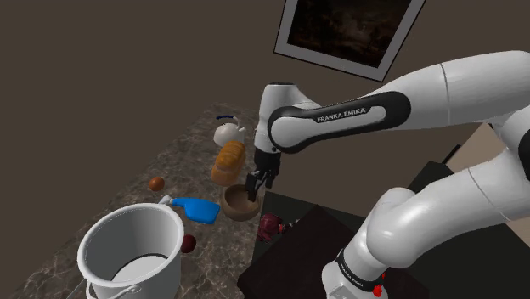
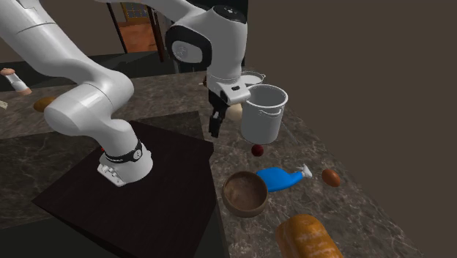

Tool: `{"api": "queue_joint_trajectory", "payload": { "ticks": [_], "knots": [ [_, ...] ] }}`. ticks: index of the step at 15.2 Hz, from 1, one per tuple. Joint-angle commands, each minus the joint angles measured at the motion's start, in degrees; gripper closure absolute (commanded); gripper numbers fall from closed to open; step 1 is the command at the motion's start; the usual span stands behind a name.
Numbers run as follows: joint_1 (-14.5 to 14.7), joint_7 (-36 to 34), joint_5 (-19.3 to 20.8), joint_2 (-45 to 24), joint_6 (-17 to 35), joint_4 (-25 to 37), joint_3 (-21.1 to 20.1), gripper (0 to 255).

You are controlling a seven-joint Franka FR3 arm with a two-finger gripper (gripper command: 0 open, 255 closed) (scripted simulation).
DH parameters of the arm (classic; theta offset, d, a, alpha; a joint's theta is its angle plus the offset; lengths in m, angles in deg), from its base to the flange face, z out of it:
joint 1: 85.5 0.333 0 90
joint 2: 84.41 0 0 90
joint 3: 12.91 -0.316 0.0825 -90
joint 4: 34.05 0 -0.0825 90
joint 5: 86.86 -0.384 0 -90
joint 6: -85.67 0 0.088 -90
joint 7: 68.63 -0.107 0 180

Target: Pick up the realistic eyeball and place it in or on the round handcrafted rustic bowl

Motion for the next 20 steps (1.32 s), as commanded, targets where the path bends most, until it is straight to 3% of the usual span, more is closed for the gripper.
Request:
{"api": "queue_joint_trajectory", "payload": {
  "ticks": [1, 9, 15, 20],
  "knots": [
    [0.5, -1.2, -0.9, -4.0, 4.9, -0.1, -1.4, 0],
    [1.6, -7.2, -0.2, -22.6, 21.5, 4.6, -5.9, 0],
    [3.7, -13.7, 4.9, -37.3, 31.0, 11.5, -6.4, 0],
    [7.6, -18.8, 9.3, -49.0, 36.2, 19.4, -4.1, 0]
  ]
}}
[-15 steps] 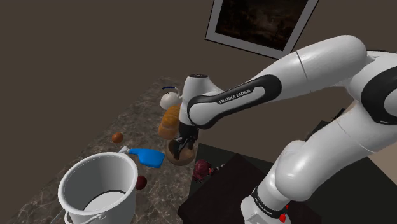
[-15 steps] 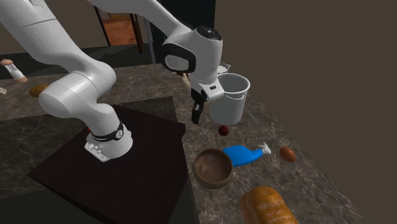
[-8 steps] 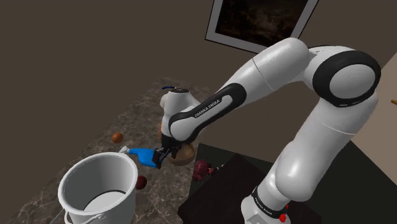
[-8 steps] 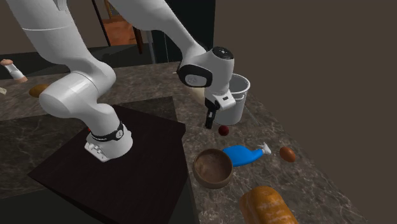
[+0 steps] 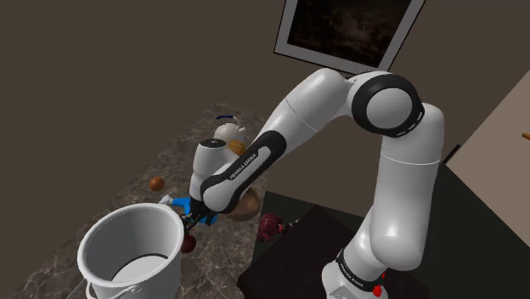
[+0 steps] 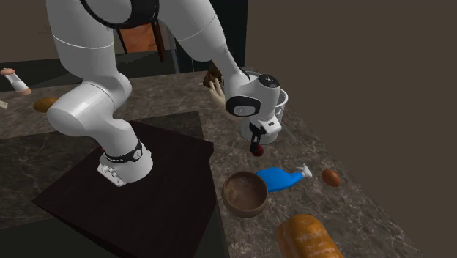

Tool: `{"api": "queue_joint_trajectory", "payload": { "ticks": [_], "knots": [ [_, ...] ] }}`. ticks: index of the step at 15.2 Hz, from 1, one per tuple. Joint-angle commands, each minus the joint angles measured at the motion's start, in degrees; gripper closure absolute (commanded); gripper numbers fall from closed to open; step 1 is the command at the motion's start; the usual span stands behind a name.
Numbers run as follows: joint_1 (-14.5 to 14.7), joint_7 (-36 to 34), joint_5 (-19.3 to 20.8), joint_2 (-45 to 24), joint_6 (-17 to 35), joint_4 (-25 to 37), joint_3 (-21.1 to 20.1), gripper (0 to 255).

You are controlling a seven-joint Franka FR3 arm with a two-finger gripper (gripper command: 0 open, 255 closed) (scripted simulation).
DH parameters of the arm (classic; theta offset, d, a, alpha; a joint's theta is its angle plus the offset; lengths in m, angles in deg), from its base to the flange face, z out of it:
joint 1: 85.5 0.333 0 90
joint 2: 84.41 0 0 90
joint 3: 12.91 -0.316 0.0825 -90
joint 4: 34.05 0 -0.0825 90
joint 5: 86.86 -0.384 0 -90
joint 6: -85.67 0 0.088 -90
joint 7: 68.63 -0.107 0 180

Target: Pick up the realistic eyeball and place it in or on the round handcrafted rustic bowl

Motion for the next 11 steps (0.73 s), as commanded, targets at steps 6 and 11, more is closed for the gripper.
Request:
{"api": "queue_joint_trajectory", "payload": {
  "ticks": [6, 11],
  "knots": [
    [3.2, -2.6, 2.6, -9.2, 4.5, 5.6, 2.4, 0],
    [4.1, -2.9, 3.1, -12.0, 6.5, 6.4, 3.1, 0]
  ]
}}
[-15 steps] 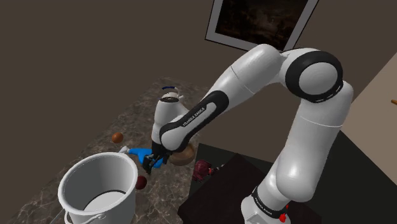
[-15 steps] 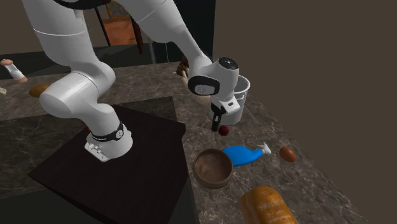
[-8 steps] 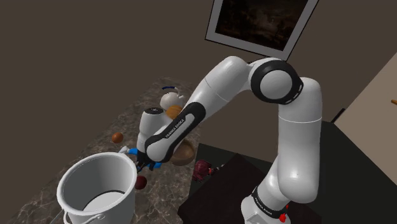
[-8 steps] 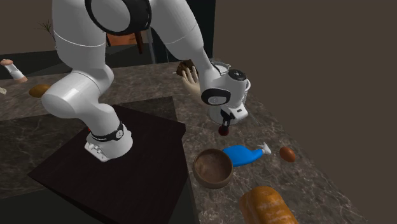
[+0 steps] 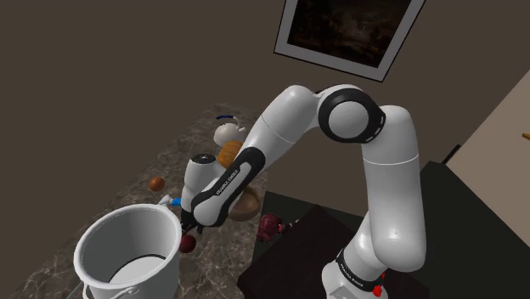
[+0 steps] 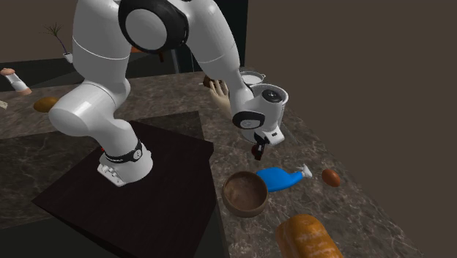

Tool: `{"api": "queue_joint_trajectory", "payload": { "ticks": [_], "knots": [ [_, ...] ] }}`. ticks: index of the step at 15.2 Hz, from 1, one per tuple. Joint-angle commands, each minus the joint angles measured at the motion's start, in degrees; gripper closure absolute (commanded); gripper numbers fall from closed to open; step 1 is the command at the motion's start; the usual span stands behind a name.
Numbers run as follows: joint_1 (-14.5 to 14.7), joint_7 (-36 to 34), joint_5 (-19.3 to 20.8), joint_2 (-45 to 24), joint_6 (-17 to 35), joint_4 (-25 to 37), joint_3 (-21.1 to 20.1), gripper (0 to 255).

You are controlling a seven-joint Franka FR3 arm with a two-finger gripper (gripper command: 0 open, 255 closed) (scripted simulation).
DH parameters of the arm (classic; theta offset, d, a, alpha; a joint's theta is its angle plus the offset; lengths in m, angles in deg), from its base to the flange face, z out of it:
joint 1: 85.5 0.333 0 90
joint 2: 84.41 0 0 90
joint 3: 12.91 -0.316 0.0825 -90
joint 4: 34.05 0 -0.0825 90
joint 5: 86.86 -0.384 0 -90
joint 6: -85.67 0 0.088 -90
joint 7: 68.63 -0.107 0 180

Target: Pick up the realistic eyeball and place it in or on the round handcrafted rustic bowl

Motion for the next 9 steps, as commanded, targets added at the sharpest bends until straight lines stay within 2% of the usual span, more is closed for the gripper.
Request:
{"api": "queue_joint_trajectory", "payload": {
  "ticks": [1, 6, 7, 9],
  "knots": [
    [0.5, 0.0, 0.1, -0.8, 0.4, -0.1, -0.3, 0],
    [0.6, 0.0, 0.0, -0.7, 0.4, -0.1, -0.2, 0],
    [0.5, 0.1, 0.0, -0.9, 0.4, 0.0, -0.2, 255],
    [0.6, 0.0, -0.1, -0.5, 0.5, -0.4, -0.3, 255]
  ]
}}
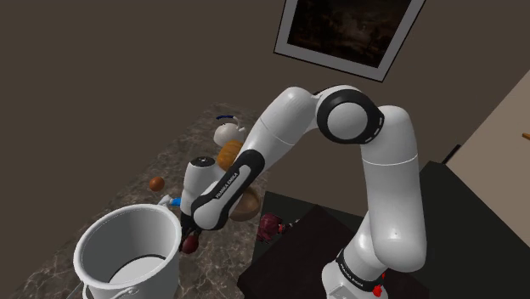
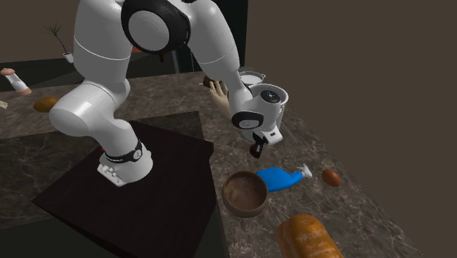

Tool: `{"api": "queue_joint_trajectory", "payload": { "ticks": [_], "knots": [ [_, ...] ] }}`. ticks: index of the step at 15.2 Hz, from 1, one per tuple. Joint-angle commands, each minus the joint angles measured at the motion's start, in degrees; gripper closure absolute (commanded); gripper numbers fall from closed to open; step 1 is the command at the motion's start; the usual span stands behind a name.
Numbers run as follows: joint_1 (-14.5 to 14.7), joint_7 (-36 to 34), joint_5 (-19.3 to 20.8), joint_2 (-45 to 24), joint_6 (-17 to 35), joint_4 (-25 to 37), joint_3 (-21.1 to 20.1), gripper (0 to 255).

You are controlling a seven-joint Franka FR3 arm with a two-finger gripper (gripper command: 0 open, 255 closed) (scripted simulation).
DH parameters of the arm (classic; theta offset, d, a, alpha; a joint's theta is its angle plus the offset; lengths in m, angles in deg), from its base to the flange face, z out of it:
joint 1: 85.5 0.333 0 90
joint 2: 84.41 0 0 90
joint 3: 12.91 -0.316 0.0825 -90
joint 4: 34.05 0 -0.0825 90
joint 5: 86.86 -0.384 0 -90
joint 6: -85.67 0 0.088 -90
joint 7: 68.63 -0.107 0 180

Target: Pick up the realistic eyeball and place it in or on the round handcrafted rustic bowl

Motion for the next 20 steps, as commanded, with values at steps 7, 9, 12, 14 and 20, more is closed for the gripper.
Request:
{"api": "queue_joint_trajectory", "payload": {
  "ticks": [7, 9, 12, 14, 20],
  "knots": [
    [0.0, 0.1, 0.0, -0.2, -0.1, 0.2, 0.0, 255],
    [-0.3, 0.1, -0.3, 1.4, -1.2, -0.3, -0.4, 255],
    [-0.8, 0.2, -0.7, 3.6, -2.9, -0.9, -1.0, 255],
    [-1.1, 0.2, -1.0, 5.2, -4.0, -1.2, -1.4, 255],
    [-2.0, 0.5, -2.1, 9.6, -7.6, -1.9, -2.4, 255]
  ]
}}
